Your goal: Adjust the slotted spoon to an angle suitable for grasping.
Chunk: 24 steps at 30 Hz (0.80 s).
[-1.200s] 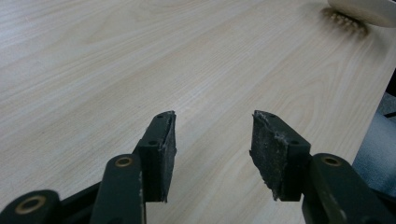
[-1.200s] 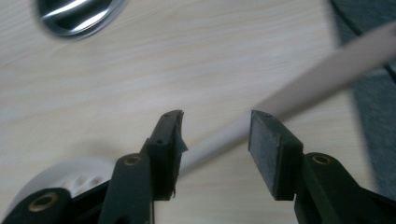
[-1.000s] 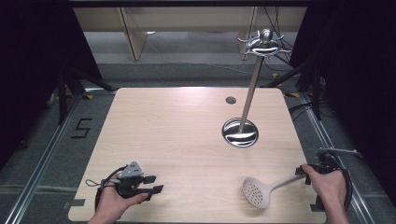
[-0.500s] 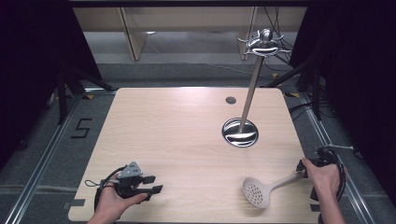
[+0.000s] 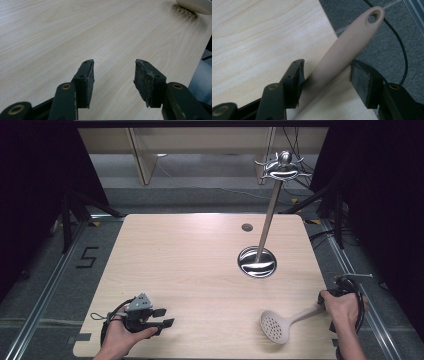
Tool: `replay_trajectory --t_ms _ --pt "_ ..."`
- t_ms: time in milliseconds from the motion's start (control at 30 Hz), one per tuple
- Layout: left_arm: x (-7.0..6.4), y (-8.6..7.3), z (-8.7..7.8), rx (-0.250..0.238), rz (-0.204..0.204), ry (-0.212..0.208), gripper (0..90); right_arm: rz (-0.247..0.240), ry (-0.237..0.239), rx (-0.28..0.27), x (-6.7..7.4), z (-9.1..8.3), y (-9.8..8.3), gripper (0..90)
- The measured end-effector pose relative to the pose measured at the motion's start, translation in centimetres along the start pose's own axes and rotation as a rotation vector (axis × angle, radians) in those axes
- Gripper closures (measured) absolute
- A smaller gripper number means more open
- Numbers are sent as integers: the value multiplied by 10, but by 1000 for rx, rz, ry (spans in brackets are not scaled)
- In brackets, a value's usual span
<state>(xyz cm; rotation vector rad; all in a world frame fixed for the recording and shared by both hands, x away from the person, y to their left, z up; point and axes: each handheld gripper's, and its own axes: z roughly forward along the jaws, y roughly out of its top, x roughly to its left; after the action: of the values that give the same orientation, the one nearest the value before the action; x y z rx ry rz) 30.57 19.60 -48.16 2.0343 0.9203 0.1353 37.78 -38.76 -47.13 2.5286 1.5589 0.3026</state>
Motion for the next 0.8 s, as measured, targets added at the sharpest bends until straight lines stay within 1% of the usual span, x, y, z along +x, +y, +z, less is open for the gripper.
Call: replay_trajectory --t_ms 100,200,267,300,400,433,500,533,567,600,633,667,700,733,767,800 --pt "0 0 0 3 3 2 491 5 3 1 0 0 0 484" --pt "0 0 0 3 0 3 491 21 10 13 0 0 2 524" --pt "0 0 0 3 0 3 491 15 13 13 0 0 2 533" --pt "0 0 0 3 0 3 492 23 20 14 1 0 3 555" --pt "0 0 0 9 3 7 492 23 30 14 2 -1 3 575" --pt "1 0 0 10 3 6 492 6 36 10 3 -1 3 588" --pt "0 0 0 9 3 7 493 8 44 13 5 -1 3 615" --pt "0 0 0 9 3 7 493 -6 57 16 8 -2 3 647" --pt "0 0 0 9 3 7 493 -6 57 16 8 -2 3 647" --pt "1 0 -1 15 3 11 493 -16 59 14 9 -2 3 662" --pt "1 -1 -1 23 0 18 493 -26 72 23 12 -3 3 683" --pt "0 -1 0 8 -18 4 493 -36 82 24 15 -3 2 698" --pt "0 -1 -1 5 -16 6 493 -78 79 24 21 -4 1 702" --pt "0 -1 -1 7 -16 5 494 -45 82 33 25 -5 0 702" --pt "1 -1 -1 4 1 8 494 -60 94 27 26 -5 0 702" --pt "1 -1 -1 4 1 8 494 -60 94 27 26 -5 0 702"
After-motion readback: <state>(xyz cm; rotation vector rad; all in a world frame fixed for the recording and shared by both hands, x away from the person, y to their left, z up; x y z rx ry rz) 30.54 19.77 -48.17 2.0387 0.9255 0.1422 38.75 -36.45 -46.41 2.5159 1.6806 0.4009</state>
